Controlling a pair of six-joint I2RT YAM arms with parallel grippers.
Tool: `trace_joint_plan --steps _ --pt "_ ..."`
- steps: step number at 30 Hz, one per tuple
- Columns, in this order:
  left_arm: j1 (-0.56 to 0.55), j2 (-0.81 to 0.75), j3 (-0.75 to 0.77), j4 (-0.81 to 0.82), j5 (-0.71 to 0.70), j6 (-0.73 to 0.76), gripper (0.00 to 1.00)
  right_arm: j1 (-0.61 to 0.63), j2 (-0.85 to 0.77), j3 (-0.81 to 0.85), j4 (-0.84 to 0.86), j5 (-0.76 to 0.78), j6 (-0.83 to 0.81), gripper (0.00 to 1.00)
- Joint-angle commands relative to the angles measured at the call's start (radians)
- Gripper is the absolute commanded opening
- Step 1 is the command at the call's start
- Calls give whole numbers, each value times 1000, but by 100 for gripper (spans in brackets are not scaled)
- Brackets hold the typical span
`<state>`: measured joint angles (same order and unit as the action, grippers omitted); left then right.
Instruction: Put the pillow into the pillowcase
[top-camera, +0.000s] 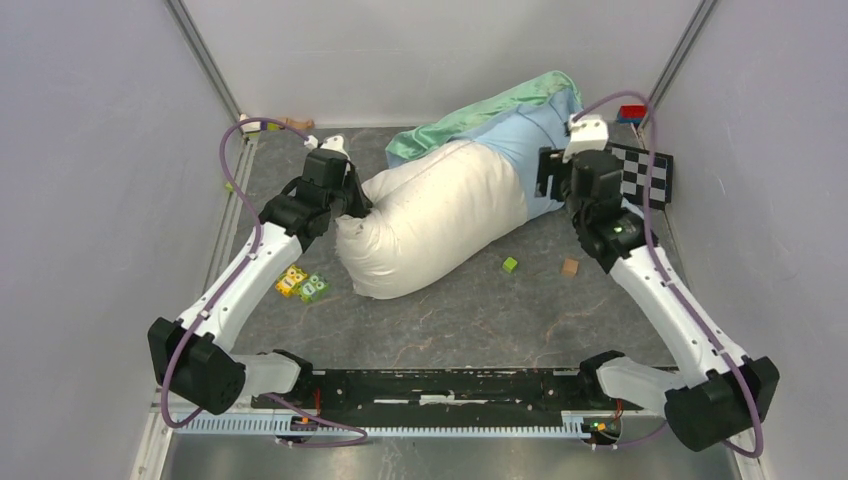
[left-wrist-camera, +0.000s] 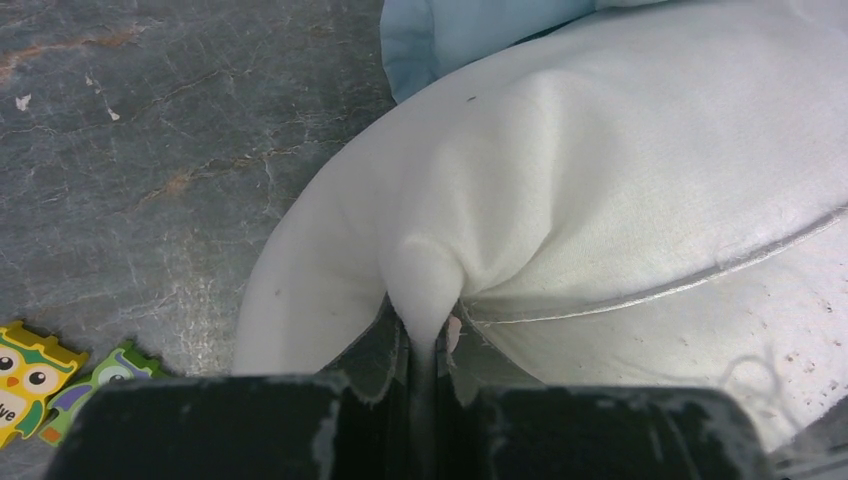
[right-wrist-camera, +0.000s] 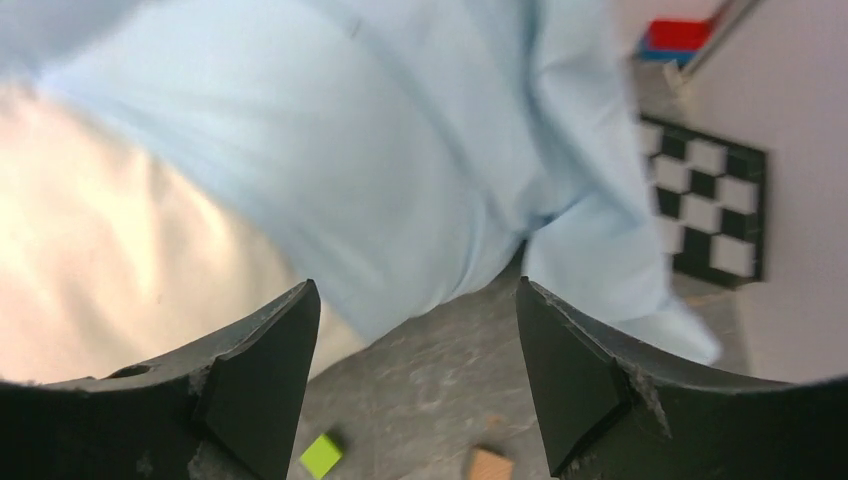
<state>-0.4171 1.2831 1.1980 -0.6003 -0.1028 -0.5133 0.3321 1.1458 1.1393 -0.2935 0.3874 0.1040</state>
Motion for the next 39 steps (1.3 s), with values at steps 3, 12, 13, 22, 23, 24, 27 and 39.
trace_joint_plan --steps 3,12,13,22,23,24,27,39 --pt "8 40 -20 -71 -36 52 2 62 67 -197 220 -122 47 77" --pt "18 34 -18 -67 -36 51 2 83 200 -210 286 57 54 78" --pt "20 34 -18 -67 -36 51 2 83 206 -206 286 94 58 78" --pt "27 40 -20 -59 -39 59 2 84 308 -123 375 262 -22 52" --pt "28 42 -20 -56 -39 57 2 87 316 -103 375 263 -33 40" --pt "29 45 -19 -53 -38 56 2 92 328 -82 365 272 -42 29" --pt "28 61 1 -42 -15 39 2 145 349 42 285 322 -94 0" --pt "-2 141 329 -40 98 -106 2 483 554 727 -148 202 -138 0"
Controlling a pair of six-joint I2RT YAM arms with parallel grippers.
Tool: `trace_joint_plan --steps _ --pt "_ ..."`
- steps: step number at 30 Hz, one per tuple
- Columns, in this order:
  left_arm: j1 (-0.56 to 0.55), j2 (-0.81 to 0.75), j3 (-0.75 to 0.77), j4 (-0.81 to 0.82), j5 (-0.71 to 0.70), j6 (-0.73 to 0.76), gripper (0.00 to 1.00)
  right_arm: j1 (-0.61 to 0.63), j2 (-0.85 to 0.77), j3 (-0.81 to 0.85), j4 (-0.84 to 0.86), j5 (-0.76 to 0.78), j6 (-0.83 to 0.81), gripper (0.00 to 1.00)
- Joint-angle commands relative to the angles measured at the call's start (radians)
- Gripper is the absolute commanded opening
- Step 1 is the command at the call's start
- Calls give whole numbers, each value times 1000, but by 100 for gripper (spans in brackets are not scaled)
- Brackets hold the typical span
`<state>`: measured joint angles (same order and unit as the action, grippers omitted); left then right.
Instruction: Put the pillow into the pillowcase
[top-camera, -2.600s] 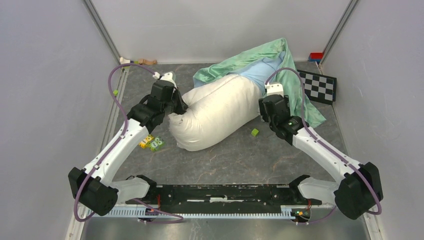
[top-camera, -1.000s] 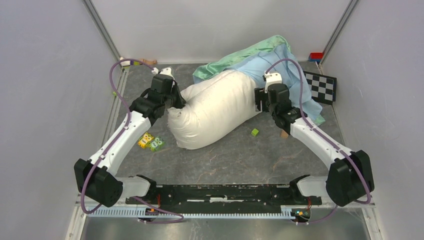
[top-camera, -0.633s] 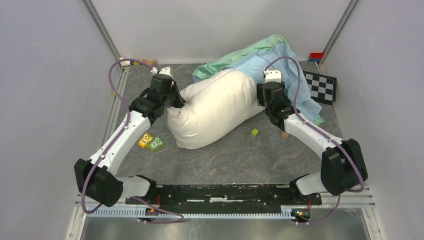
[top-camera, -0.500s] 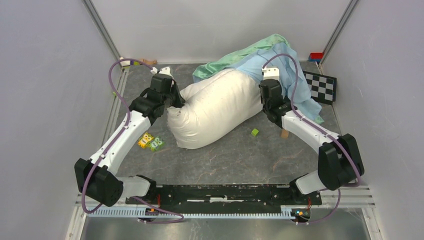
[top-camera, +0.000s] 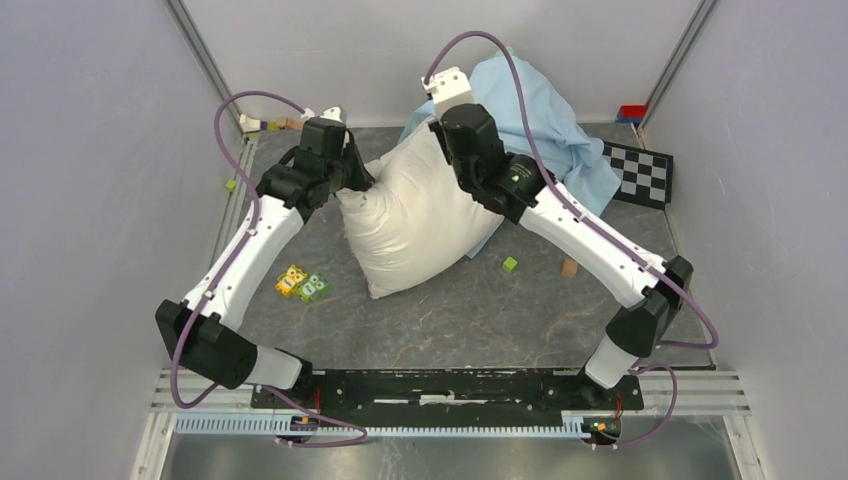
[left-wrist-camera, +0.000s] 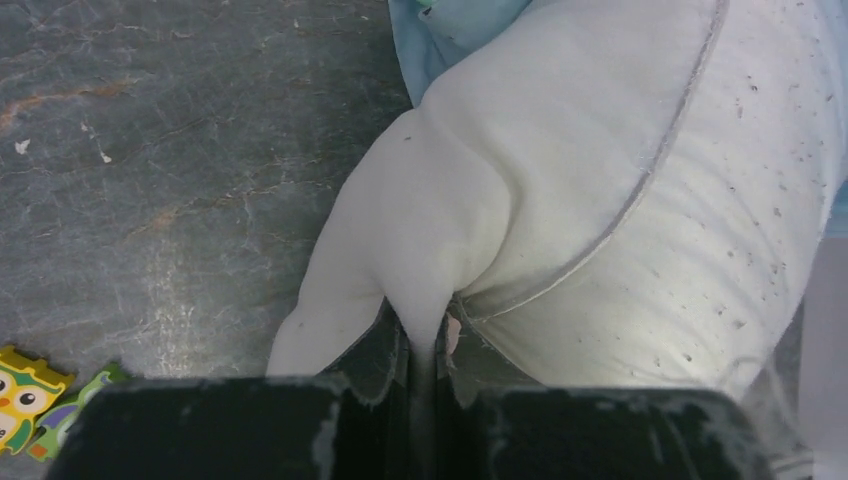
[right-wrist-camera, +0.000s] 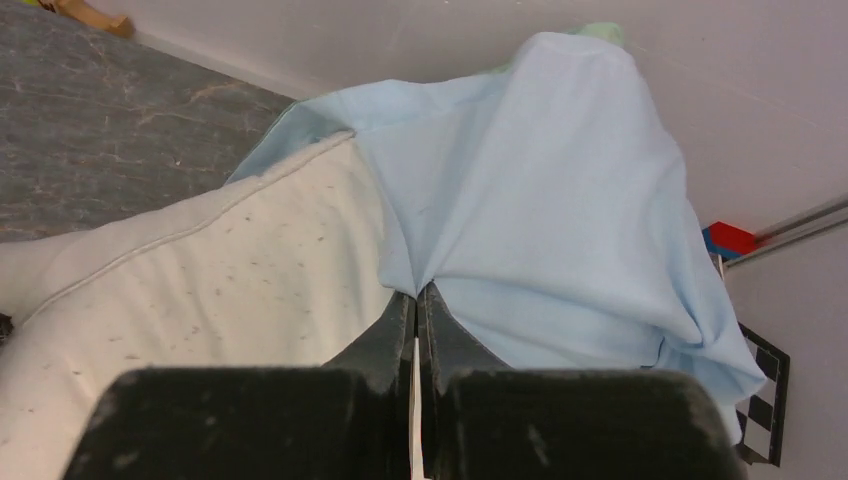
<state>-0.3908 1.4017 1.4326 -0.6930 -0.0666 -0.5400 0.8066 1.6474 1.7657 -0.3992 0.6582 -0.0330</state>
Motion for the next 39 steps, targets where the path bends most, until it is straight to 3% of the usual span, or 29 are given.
trace_joint_plan --steps 1,4,7,9,10,11,13,15,19,21,23,24,27,33,39 --pt "-28 33 103 56 62 -83 2 7 69 105 -46 -79 5 0" --pt "-3 75 99 74 25 -99 2 -5 101 96 -50 -141 31 0" --pt "67 145 77 112 147 -146 2 -35 137 73 -49 -184 69 0" --pt "82 183 93 115 154 -129 10 -69 162 58 -47 -221 87 0" --pt "87 193 109 99 137 -103 23 -87 170 42 -37 -243 90 0" --pt "92 196 131 72 104 -86 47 -100 180 31 -26 -262 91 0" --pt "109 169 149 49 42 -54 77 -119 193 24 -18 -283 90 0" --pt "123 126 165 29 -42 -29 99 -128 201 27 -19 -292 84 2" --pt "125 44 197 -14 -144 14 100 -129 185 31 -19 -286 56 37" --pt "121 1 173 -23 -175 28 100 -130 165 24 -20 -264 42 60" --pt "118 -42 136 -31 -218 43 100 -134 138 8 -17 -240 41 76" --pt "116 -65 109 -33 -224 49 100 -138 120 -3 -16 -230 41 80" --pt "116 -126 12 -36 -160 28 100 -153 60 -89 3 -177 13 81" --pt "101 -181 -251 44 -100 -42 100 -217 -15 -304 138 -242 -27 84" --pt "137 -99 -263 94 -88 -62 100 -226 62 -315 170 -294 -74 82"
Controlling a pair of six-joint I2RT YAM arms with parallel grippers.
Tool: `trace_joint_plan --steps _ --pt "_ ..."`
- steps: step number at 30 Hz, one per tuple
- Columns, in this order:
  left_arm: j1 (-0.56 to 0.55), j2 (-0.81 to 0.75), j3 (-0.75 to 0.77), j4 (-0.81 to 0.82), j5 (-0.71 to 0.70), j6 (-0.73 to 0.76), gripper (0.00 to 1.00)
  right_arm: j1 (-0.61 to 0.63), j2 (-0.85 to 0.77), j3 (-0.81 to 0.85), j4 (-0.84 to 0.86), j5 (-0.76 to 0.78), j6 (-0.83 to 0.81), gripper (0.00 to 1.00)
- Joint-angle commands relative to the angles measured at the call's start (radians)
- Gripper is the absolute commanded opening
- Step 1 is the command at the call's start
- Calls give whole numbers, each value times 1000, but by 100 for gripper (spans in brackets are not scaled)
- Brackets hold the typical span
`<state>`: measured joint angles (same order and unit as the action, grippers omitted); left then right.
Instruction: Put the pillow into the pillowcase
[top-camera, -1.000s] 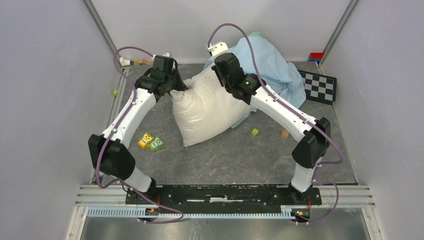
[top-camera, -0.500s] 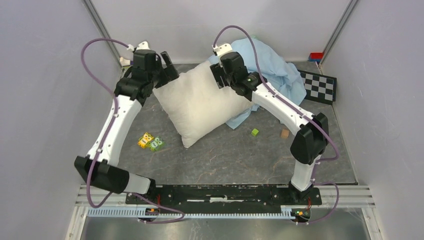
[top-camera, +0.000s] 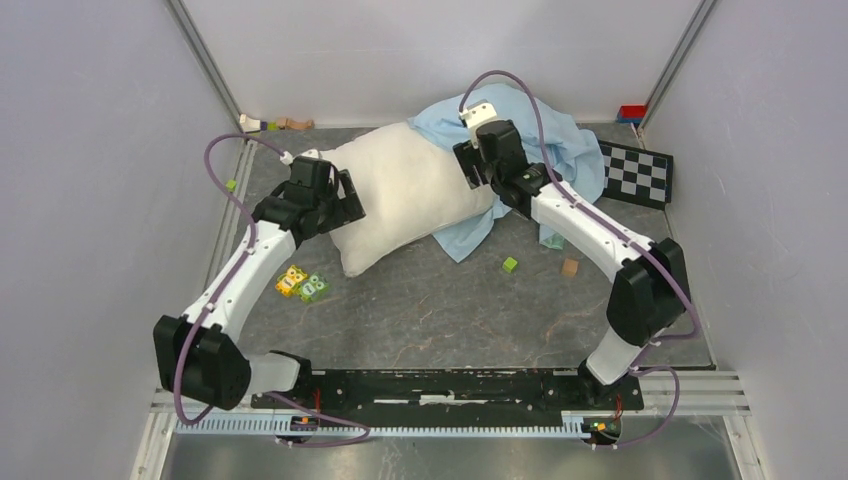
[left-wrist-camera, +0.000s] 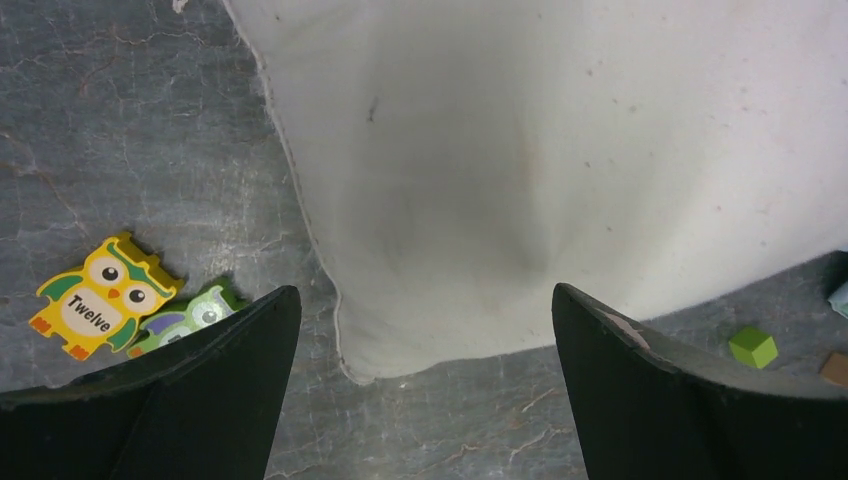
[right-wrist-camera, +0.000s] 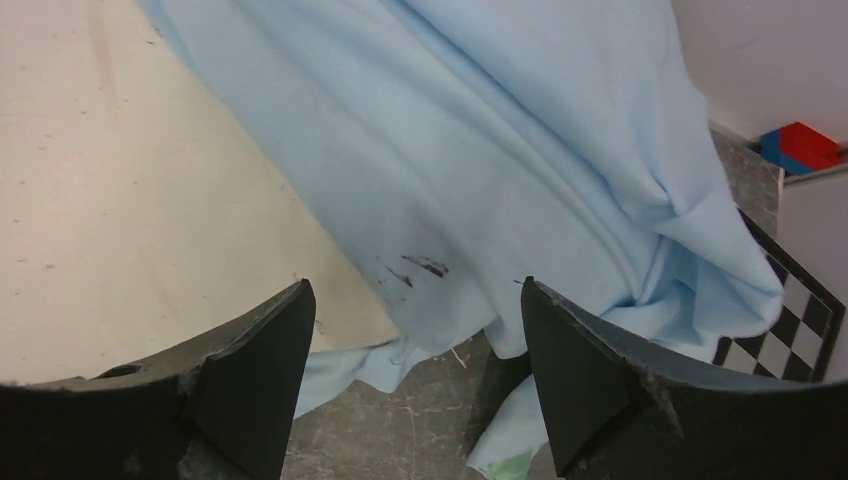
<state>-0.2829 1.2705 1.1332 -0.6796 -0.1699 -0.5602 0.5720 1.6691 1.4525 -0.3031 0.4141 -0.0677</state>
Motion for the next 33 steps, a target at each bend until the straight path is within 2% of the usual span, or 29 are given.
trace_joint_plan --steps 1,6,9,11,12,15,16,17,18,20,21,24,27,30,33 --pt "39 46 39 87 19 -45 100 8 50 -5 77 -46 -33 80" --pt "76 114 5 157 57 -87 100 5 107 -11 108 47 -26 67" --pt "76 147 -17 202 85 -110 99 5 131 -10 117 96 -25 54" --pt "76 164 -23 220 88 -118 93 5 138 -10 120 144 -21 43" --pt "76 174 -23 225 83 -119 90 5 137 -11 123 168 -20 39" --pt "76 198 -25 239 77 -118 72 4 150 25 101 229 -19 21" --pt "76 205 -26 244 72 -117 65 7 162 60 64 228 -17 11" --pt "76 216 -23 250 74 -117 51 16 180 118 17 228 -12 0" --pt "75 222 -18 254 91 -116 34 34 190 184 -45 236 -6 0" --pt "57 217 -5 272 126 -122 9 107 173 280 -123 238 -7 0" --pt "35 205 5 280 132 -129 3 152 155 319 -150 222 -3 0" --pt "-90 136 65 275 120 -154 2 239 103 414 -216 56 61 0" --pt "-252 97 165 214 37 -161 2 267 105 483 -262 -9 92 0" --pt "-276 61 163 184 -18 -214 2 261 103 460 -278 -24 102 0" --pt "-272 1 109 170 -65 -239 2 257 64 360 -283 -1 131 0"
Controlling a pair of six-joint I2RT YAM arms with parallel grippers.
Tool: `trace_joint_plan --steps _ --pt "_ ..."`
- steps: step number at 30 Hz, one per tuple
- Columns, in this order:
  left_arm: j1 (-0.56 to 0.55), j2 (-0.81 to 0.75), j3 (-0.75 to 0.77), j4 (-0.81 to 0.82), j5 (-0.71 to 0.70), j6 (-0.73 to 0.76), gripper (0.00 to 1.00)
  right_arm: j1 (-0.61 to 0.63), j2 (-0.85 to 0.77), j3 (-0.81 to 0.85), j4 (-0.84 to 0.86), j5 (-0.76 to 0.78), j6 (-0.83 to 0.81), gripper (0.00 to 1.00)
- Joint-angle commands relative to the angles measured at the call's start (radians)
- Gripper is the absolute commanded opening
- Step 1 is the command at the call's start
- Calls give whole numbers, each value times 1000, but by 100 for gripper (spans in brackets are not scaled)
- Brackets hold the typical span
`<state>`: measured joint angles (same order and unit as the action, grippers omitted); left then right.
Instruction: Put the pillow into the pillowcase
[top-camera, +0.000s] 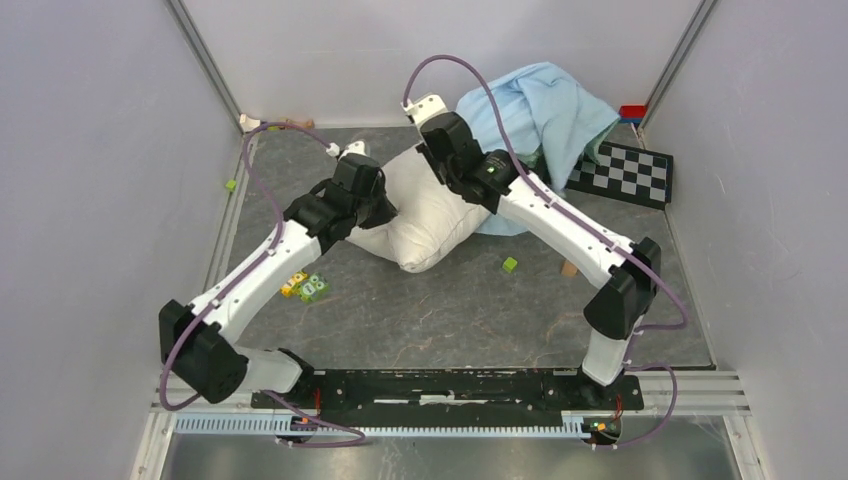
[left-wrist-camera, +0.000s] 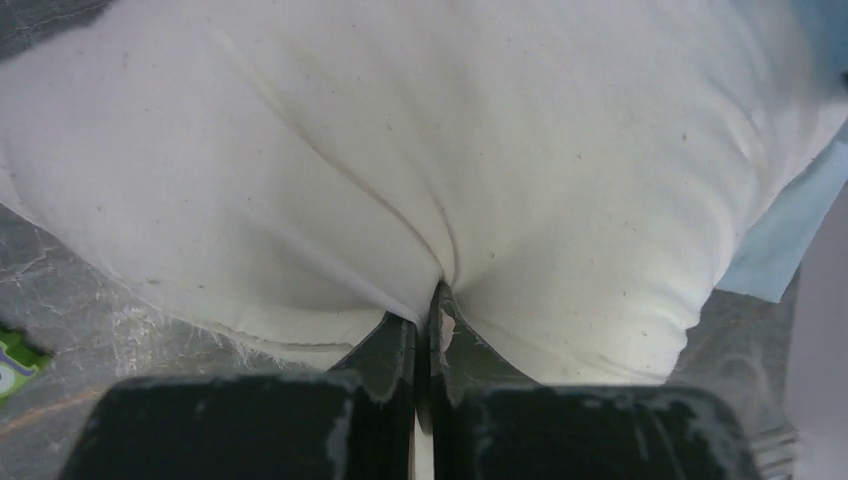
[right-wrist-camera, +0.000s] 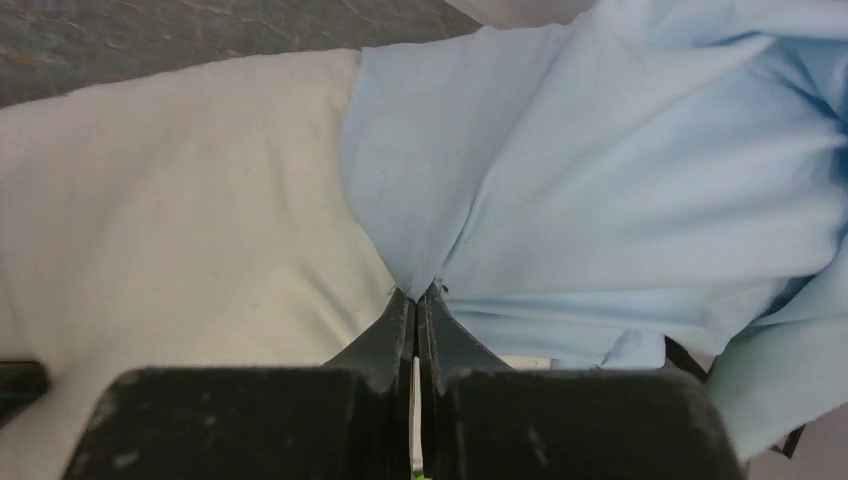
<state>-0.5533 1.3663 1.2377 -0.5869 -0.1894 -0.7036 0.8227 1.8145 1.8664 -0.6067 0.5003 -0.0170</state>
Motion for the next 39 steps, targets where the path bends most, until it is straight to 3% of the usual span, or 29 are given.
trace_joint_plan --steps 1,8,9,12,14,21,26,34,39 --pt "-1 -116 -29 80 -42 -103 2 4 -103 -99 19 -66 88 0" --pt "-42 -253 -356 255 153 -221 2 3 -334 -541 127 -63 163 2" --pt "-50 -263 -404 274 158 -239 2 3 -358 -585 131 -56 172 9" --pt "-52 -266 -484 321 185 -263 2 2 -460 -731 167 -50 219 54" --pt "-51 -267 -495 323 184 -259 2 3 -567 -882 212 -25 268 69" --pt "-51 -295 -465 292 159 -244 2 -12 -811 -1224 346 59 390 72" --pt "-50 -286 -450 298 177 -247 2 -153 -791 -1384 560 -97 393 65" --pt "-50 -246 -416 309 176 -237 2 -248 -649 -1429 829 -170 358 66" --pt "-50 -243 -410 320 165 -237 2 -254 -531 -1365 853 -153 347 63"
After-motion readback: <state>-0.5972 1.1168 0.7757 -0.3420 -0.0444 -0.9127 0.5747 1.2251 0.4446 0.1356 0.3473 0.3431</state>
